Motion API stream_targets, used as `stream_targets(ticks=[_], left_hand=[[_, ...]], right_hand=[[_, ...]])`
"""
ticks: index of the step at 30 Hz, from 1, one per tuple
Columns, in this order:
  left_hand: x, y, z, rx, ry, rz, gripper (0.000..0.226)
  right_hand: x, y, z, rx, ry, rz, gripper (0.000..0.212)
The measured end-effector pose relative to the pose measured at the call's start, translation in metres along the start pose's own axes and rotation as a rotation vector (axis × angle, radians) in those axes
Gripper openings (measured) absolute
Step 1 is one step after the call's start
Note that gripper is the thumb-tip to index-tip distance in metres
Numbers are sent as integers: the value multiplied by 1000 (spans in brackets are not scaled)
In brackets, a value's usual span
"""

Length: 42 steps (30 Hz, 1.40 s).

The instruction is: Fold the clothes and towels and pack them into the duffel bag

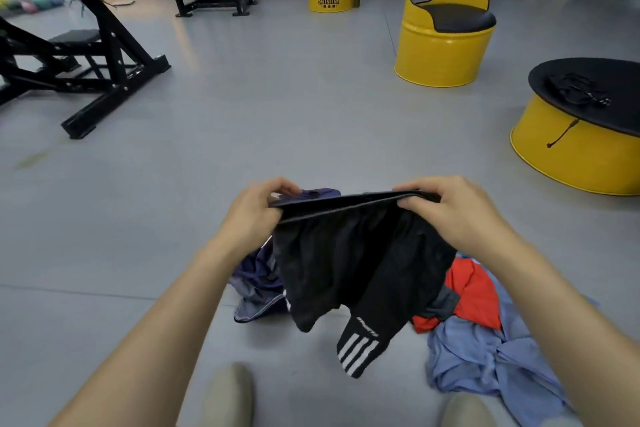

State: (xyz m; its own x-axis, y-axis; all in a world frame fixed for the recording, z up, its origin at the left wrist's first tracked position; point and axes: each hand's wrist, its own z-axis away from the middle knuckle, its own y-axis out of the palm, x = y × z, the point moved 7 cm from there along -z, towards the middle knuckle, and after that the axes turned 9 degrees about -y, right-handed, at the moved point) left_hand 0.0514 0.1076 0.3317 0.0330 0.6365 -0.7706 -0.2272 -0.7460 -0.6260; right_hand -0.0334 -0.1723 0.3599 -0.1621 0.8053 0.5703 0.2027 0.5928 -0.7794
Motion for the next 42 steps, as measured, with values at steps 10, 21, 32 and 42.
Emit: stream_targets(ticks=[10, 21, 32, 42], left_hand=[[-96, -52, 22, 324, 146, 190, 19], [-219, -130, 67, 121, 410, 20, 34], [-199, -124, 93, 172, 329, -197, 12], [-156, -85, 78, -26, 449, -541, 15]], right_hand=[[36, -74, -26, 59, -65, 227, 27], [95, -174, -35, 84, -167, 31, 29], [124, -170, 12, 25, -432, 204, 44], [91, -125, 29, 116, -436, 237, 38]])
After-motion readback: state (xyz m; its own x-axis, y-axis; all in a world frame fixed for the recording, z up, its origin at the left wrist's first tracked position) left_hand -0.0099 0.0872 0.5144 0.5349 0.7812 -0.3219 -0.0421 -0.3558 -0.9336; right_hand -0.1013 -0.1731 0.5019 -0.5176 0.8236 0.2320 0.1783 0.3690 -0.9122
